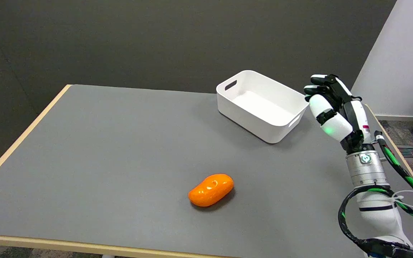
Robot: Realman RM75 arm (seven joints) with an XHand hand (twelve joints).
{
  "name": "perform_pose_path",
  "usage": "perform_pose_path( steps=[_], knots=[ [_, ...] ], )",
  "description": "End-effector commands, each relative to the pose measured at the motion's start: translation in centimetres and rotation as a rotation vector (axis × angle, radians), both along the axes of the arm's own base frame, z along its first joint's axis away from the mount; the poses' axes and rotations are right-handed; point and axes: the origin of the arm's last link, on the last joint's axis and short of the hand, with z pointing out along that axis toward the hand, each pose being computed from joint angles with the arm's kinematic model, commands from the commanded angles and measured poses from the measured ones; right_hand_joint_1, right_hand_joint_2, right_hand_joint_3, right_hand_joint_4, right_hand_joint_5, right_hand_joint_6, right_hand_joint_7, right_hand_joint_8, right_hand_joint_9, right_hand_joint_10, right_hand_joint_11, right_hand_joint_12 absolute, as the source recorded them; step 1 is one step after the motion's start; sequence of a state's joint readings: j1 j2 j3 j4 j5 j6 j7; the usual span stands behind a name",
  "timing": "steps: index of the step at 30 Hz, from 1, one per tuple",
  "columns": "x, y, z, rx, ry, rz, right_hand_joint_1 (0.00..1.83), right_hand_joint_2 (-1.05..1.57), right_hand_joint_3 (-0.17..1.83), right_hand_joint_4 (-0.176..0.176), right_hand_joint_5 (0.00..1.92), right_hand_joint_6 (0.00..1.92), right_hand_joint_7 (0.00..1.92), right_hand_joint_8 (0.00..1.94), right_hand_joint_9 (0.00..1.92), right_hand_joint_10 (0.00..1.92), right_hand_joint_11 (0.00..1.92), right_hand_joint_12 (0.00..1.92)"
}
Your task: Pick up mango.
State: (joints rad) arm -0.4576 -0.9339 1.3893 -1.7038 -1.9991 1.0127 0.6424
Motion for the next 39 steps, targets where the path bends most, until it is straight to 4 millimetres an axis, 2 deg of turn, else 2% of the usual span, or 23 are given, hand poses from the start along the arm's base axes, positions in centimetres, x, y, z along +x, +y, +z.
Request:
perform_pose_path(
  steps=[1, 4, 11, 18, 21, 26, 28, 30, 34, 36, 39],
  knots=[
    [2.3, -3.2, -1.5, 0.088, 0.051, 0.021, 0.56, 0.78, 0.92, 0.064, 0.35, 0.85, 0.58, 0.67, 0.51, 1.05, 0.27, 1.44],
    [2.9, -4.4, -2.0, 0.125, 0.081, 0.021, 0.54, 0.76, 0.96, 0.067, 0.35, 0.83, 0.58, 0.67, 0.52, 1.02, 0.27, 1.44],
    [5.8, -6.9, -3.1, 0.214, 0.268, 0.034, 0.54, 0.76, 0.97, 0.078, 0.35, 0.83, 0.58, 0.67, 0.53, 1.01, 0.28, 1.44],
    [7.1, -7.1, -2.8, 0.267, 0.576, 0.004, 0.56, 0.77, 0.95, 0.096, 0.34, 0.82, 0.57, 0.66, 0.52, 1.02, 0.29, 1.43],
    [6.6, -6.6, -1.5, 0.292, 0.657, -0.048, 0.54, 0.75, 0.98, 0.101, 0.31, 0.76, 0.55, 0.64, 0.52, 0.98, 0.30, 1.42],
    [5.6, -4.6, 0.4, 0.352, 0.653, -0.088, 0.53, 0.71, 0.97, 0.092, 0.20, 0.46, 0.36, 0.48, 0.38, 0.86, 0.19, 1.33],
    [5.8, -4.1, 1.4, 0.373, 0.665, -0.074, 0.46, 0.67, 1.04, 0.096, 0.10, 0.36, 0.20, 0.35, 0.24, 0.68, 0.12, 1.18],
    [5.3, -3.8, 2.0, 0.398, 0.693, -0.086, 0.47, 0.66, 1.04, 0.100, 0.09, 0.31, 0.14, 0.31, 0.20, 0.63, 0.10, 1.13],
    [3.1, -3.8, 2.8, 0.460, 0.754, -0.140, 0.52, 0.66, 1.02, 0.101, 0.04, 0.29, 0.08, 0.26, 0.14, 0.54, 0.05, 1.10],
    [2.4, -4.0, 2.9, 0.477, 0.769, -0.135, 0.70, 0.65, 1.07, 0.094, 0.07, 0.18, 0.09, 0.23, 0.11, 0.60, 0.12, 0.93],
    [1.3, -4.4, 2.7, 0.507, 0.780, -0.111, 0.74, 0.63, 1.07, 0.095, 0.06, 0.16, 0.08, 0.19, 0.09, 0.59, 0.11, 0.90]
  ],
)
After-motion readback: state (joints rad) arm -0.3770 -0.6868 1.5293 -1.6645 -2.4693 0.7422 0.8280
